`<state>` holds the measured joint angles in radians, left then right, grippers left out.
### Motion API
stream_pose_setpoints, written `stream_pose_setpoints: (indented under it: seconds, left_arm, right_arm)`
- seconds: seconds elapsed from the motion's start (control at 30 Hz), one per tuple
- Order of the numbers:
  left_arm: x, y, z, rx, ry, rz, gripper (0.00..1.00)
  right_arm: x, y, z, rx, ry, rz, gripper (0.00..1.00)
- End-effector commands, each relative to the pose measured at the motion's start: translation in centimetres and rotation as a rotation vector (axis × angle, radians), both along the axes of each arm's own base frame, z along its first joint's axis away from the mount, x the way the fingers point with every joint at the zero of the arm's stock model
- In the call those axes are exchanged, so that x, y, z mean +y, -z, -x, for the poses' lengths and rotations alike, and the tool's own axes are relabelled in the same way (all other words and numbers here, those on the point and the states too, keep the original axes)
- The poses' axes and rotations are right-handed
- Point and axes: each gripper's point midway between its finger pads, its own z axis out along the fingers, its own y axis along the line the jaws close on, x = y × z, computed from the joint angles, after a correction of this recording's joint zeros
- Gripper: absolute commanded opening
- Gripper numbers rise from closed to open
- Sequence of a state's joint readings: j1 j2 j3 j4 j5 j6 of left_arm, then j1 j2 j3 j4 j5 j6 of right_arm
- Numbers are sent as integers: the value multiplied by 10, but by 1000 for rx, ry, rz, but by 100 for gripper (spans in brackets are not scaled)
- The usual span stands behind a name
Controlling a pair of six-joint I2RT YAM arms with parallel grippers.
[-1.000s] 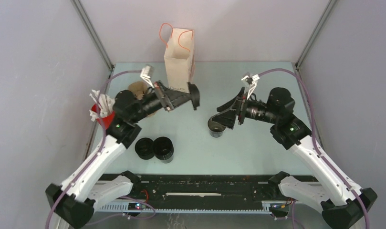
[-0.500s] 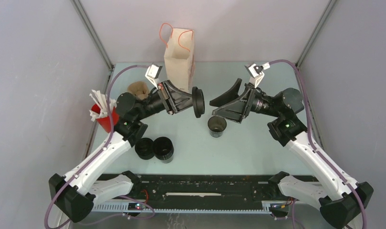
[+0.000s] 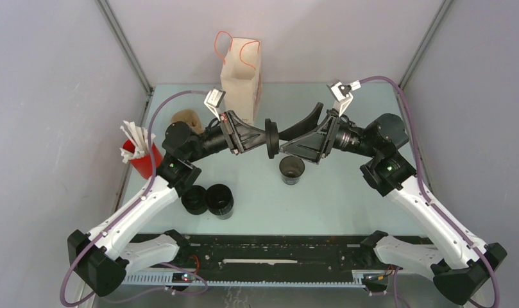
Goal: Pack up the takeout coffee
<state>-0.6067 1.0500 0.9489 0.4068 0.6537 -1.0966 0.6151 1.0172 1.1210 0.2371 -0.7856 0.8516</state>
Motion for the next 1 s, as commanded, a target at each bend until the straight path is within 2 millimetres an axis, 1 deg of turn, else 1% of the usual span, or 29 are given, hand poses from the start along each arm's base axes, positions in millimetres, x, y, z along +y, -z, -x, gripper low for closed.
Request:
stream_pose_setpoints:
  seconds: [0.0, 0.23, 0.43, 0.6, 0.83, 0.9, 0.97]
  left_arm:
    - [-2, 2, 1, -29, -7, -11, 0]
    - [-2, 5, 1, -27, -13, -24, 0]
    - [1, 5, 0, -33, -36, -38, 0]
    - [0, 7, 0, -25, -34, -42, 0]
    - [0, 5, 2, -27, -27, -38, 0]
    - [-1, 6, 2, -26, -25, -39, 0]
    - [-2, 6, 2, -25, -24, -39, 0]
  right_arm:
    - [4, -8, 0, -29, 5, -7, 98]
    - [7, 1, -8, -8, 26, 19, 98]
    - [-5, 11, -14, -24, 137, 70, 100]
    - [0, 13, -13, -18, 114, 76, 100]
    - [4, 10, -14, -9, 86, 53, 99]
    - [6, 8, -13, -2, 62, 43, 95]
    - [8, 8, -12, 3, 43, 39, 86]
